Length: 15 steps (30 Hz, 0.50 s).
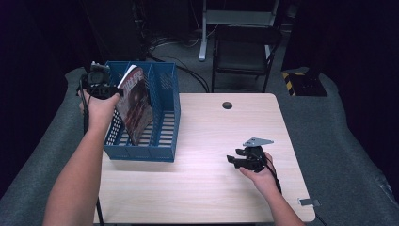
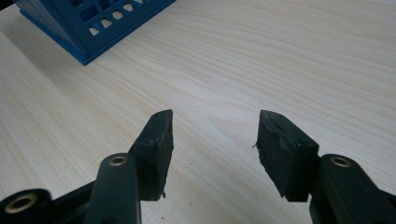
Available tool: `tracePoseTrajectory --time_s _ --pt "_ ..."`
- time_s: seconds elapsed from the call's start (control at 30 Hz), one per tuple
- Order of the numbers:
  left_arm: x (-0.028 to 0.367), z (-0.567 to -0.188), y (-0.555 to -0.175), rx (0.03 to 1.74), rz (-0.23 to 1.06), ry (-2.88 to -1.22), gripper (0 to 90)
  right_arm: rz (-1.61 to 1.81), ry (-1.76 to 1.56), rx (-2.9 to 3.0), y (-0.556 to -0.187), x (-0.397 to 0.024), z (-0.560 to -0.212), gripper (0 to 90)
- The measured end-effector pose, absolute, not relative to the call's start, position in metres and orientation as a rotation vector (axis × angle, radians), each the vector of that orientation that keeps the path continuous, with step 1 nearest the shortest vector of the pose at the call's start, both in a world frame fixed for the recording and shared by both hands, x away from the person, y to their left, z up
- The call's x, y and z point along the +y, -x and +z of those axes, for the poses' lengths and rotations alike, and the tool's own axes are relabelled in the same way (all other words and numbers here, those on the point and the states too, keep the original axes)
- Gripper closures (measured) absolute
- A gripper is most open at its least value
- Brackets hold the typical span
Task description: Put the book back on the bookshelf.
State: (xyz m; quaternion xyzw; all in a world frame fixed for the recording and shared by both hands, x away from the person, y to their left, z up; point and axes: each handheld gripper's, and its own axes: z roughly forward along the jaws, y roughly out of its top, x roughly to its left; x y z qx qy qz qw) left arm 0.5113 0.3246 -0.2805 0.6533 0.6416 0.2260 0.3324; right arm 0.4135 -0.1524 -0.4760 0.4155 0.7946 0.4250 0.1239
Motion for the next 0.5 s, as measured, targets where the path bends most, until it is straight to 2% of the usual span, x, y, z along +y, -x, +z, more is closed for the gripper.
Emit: tracePoseTrajectory --time_s 0.5 --pt "0.315 -0.284 -0.522 1.684 0.682 -1.637 84.2 1.234 -1.21 2.322 -0.414 -0.153 -0.477 45.7"
